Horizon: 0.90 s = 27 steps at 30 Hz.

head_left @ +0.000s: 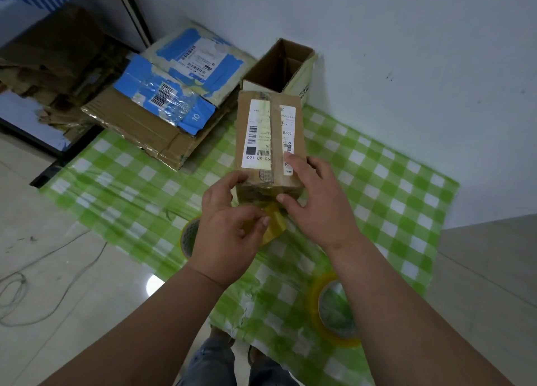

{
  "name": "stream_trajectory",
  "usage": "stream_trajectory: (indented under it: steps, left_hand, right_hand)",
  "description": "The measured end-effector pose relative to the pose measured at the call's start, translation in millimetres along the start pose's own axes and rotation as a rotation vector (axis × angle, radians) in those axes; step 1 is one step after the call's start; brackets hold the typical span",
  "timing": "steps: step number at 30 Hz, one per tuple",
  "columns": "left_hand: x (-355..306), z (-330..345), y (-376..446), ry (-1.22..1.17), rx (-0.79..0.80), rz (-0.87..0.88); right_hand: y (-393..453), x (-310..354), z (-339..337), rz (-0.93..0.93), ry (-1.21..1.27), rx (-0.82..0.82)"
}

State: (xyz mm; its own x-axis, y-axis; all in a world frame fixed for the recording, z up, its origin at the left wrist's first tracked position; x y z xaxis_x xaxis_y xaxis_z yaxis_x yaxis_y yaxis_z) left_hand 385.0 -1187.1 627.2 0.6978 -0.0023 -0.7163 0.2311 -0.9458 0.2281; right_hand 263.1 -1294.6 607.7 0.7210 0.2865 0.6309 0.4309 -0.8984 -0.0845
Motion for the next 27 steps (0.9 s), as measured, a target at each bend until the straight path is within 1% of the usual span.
stream_trajectory:
  steps: [3, 6, 10, 13, 15, 18, 20, 21, 24, 27]
  left_hand:
    - [-2.7, 2.7, -1.5, -0.007, 0.028, 0.015]
    - [-2.7, 6.6, -2.7, -0.029, 0.038, -0.004]
    - [-1.0, 1.3, -1.1, -0.075, -0.01, -0.04]
    - [-9.4, -6.6, -1.8, -0.021, -0.056, 0.001]
    - [-18.0, -10.8, -3.0, 0.005, -0.091, 0.038]
    - [-28.4, -14.3, -3.6, 0.006, -0.122, 0.049]
    - [-32.3, -16.9, -2.1, -0.063, -0.143, 0.008]
    - [-33.4, -17.6, -0.8, -0.119, -0.151, -0.026]
    - [-28.7, -20.1, -0.6, -0.255, -0.191, -0.171]
    - [-24.4, -28.0, -2.9, -0.286, -0.251, -0.274]
  right_hand:
    - [1.1, -0.6, -1.8, 0.03, -0.002, -0.03]
    - [2.2, 1.9, -2.2, 0.05, -0.028, -0.069]
    - [-2.2, 1.3, 2.5, 0.015, -0.017, -0.036]
    - [-10.2, -8.3, 2.0, 0.044, 0.046, 0.003]
    - [-16.4, -18.3, 0.6, 0.132, 0.134, -0.006]
    - [-29.7, -37.5, -6.6, 0.306, 0.316, -0.082]
    - [-40.1, -44.7, -11.7, 0.398, 0.454, -0.105]
    - [-44.7, -44.2, -12.1, 0.422, 0.537, -0.082]
    - [-55.3, -27.0, -10.3, 0.396, 0.774, 0.071]
    - [-65.8, -5.3, -15.1, 0.324, 0.896, 0.164]
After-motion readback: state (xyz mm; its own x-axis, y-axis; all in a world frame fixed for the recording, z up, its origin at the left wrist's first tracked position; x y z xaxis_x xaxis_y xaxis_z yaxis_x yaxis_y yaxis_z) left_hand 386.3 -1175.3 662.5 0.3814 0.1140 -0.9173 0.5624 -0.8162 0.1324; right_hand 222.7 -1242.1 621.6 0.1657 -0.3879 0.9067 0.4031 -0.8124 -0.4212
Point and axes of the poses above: each hand's wrist, its own y-axis towards the middle knuckle, its own z-axis out of the palm, x = y × z, the point moved 10 cm from there along y, towards the middle knuckle, and after that the axes turned 10 degrees about z, right-handed, at the moved point
